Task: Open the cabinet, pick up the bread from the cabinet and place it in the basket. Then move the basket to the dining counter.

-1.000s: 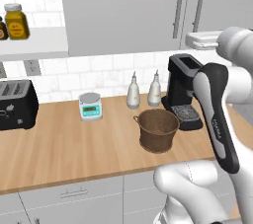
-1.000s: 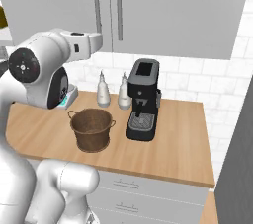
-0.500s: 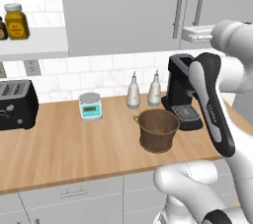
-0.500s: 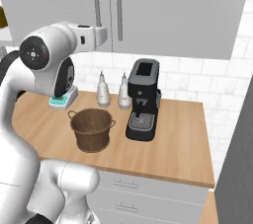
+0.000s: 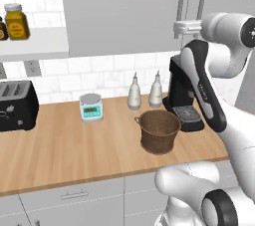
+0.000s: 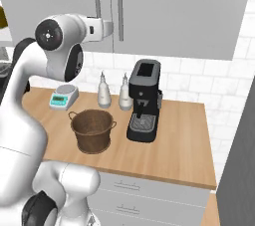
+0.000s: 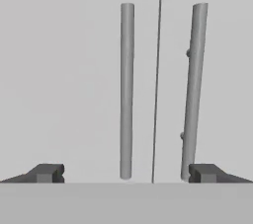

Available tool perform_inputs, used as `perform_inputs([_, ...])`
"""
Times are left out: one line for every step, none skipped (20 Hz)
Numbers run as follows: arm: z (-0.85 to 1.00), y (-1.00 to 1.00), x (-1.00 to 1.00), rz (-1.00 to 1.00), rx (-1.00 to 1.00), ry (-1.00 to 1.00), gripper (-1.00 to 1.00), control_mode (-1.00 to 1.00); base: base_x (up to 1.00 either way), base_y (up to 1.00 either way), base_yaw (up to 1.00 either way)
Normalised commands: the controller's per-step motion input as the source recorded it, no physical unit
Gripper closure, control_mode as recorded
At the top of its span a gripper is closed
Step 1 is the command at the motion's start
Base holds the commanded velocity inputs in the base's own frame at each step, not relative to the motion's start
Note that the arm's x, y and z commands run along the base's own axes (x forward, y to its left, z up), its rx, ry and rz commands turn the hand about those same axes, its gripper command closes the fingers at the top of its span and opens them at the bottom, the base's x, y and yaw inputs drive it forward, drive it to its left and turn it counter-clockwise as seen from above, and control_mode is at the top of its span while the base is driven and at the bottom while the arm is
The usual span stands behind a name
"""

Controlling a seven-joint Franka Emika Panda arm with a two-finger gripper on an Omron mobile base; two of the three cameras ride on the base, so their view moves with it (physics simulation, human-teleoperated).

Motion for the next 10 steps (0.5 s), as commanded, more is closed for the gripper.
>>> perform_inputs([-0.02, 0.11, 0.47, 0.00, 0.00, 0.01, -1.00, -1.00, 0.00, 0.00, 0.00])
perform_inputs([-0.04, 0.13, 0.50, 0.00, 0.00, 0.02, -1.00, -1.00, 0.00, 0.00, 0.00])
perform_inputs([-0.03, 0.15, 0.54, 0.00, 0.00, 0.04, -1.00, -1.00, 0.00, 0.00, 0.00])
perform_inputs([0.00, 0.10, 0.56, 0.00, 0.00, 0.06, -1.00, -1.00, 0.00, 0.00, 0.00])
perform_inputs([0.00, 0.00, 0.52, 0.00, 0.00, 0.06, -1.00, -1.00, 0.00, 0.00, 0.00])
perform_inputs([0.00, 0.00, 0.47, 0.00, 0.00, 0.06, -1.00, -1.00, 0.00, 0.00, 0.00])
perform_inputs([0.00, 0.00, 0.43, 0.00, 0.00, 0.05, -1.00, -1.00, 0.00, 0.00, 0.00])
perform_inputs([0.00, 0.00, 0.43, 0.00, 0.00, 0.05, -1.00, -1.00, 0.00, 0.00, 0.00])
perform_inputs([0.00, 0.00, 0.43, 0.00, 0.00, 0.03, -1.00, -1.00, 0.00, 0.00, 0.00])
perform_inputs([-0.02, 0.00, 0.45, 0.00, 0.00, 0.00, -1.00, -1.00, 0.00, 0.00, 0.00])
